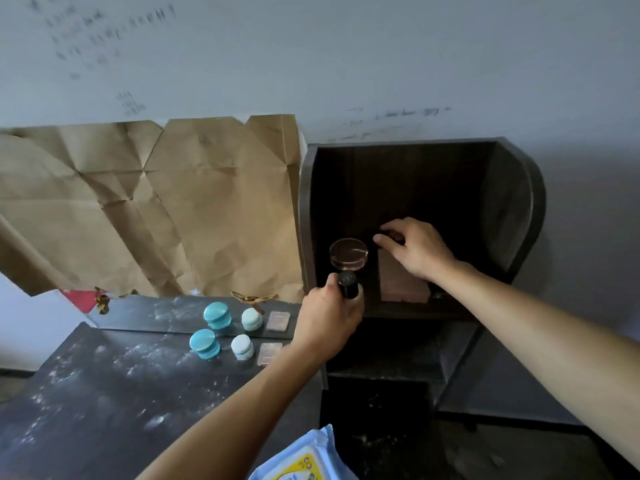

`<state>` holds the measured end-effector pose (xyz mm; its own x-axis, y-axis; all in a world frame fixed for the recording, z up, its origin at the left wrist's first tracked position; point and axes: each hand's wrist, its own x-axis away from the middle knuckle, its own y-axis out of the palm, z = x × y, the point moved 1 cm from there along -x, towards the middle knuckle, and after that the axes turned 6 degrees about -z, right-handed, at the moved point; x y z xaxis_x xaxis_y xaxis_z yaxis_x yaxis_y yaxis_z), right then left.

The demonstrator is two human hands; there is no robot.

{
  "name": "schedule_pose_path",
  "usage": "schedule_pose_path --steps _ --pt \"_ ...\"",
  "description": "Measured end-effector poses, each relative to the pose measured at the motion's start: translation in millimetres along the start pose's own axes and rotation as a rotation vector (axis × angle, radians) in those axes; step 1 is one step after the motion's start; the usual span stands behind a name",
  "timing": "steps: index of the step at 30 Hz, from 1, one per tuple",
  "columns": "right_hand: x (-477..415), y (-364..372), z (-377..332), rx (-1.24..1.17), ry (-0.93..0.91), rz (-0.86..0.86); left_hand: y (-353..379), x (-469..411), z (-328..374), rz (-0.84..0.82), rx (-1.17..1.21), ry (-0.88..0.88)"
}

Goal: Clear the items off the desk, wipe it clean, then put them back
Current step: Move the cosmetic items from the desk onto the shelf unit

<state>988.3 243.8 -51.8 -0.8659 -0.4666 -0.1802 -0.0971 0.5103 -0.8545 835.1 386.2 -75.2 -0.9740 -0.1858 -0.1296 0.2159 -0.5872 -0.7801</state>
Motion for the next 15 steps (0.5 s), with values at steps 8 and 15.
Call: schedule_pose_path --steps 8,15 --pt "18 8 29 0.177 -0.007 -0.093 20 -34 9 -0.002 -0.079 -0.129" --pt "19 13 30 0.218 -0.061 -0.055 23 -30 7 0.017 -0.060 -0.171"
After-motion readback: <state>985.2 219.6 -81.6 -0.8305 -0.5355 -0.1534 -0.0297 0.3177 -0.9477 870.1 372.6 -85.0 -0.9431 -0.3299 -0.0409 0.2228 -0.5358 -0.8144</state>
